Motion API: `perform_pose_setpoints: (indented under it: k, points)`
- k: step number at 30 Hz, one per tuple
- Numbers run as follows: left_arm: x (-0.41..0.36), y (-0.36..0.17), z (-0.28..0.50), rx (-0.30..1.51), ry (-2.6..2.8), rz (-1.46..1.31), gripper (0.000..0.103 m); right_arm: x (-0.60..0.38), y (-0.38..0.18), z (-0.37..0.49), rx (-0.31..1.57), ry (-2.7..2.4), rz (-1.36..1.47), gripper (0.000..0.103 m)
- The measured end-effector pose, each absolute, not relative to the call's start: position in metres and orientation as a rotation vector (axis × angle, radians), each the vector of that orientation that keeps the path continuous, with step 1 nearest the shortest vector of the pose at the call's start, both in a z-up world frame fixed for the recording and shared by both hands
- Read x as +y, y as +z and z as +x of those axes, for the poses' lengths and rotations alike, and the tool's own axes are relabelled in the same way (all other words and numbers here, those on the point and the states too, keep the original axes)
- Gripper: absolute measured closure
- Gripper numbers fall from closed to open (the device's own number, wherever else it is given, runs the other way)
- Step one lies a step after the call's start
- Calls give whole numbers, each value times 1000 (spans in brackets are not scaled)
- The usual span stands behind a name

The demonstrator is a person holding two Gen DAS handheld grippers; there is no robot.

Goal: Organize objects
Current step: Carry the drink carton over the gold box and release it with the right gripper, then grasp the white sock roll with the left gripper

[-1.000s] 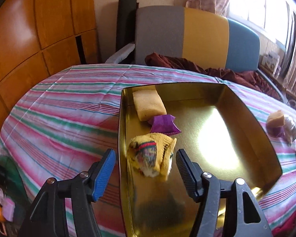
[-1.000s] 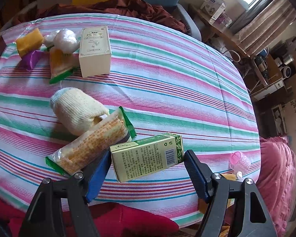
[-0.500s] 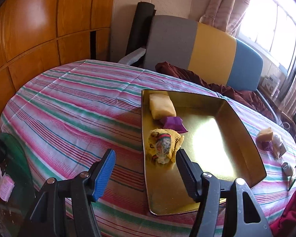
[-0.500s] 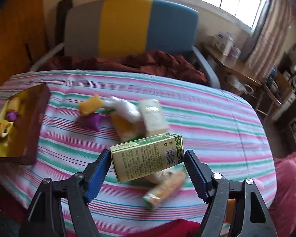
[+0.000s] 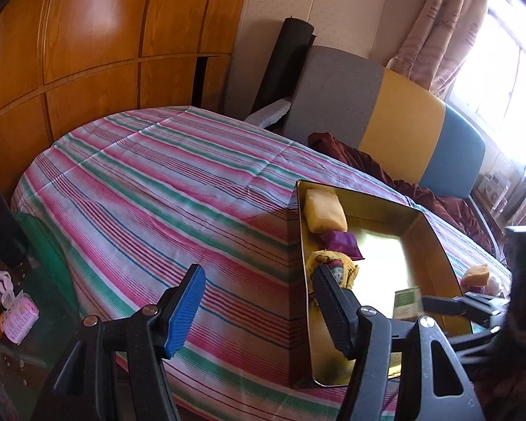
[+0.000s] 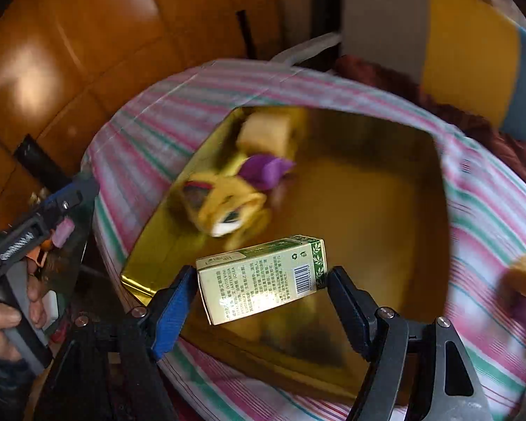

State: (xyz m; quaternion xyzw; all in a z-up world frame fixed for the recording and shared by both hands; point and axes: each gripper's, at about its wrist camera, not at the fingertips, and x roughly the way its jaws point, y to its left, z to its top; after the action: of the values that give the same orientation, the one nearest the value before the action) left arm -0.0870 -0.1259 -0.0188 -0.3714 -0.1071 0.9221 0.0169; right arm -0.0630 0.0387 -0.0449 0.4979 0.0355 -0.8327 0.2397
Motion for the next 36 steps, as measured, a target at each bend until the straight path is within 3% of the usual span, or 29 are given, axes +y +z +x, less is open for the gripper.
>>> perform_pose_setpoints:
  k: [8,11,16,26,36]
  points:
    - [-126,-26,-88,-335,2859,-1184,39,-11,-86,-61,69,-2117,1380,20]
    - [-121,-26,-87,-316,2853,-1184,39,-6,-89,-58,1,-2106,1362,11]
    - [-106,-25,-84,-254,2831,-1171,39,15,-79,-48,-60,-2159,1347,10]
    - [-68,-26,-79,-195,2724,-1178,44,114,-44,-24,-202,-2425,1320,6]
    - [7,-13,-72,-40,2538,-1112,44,275,-29,3,-420,-2724,1430,5]
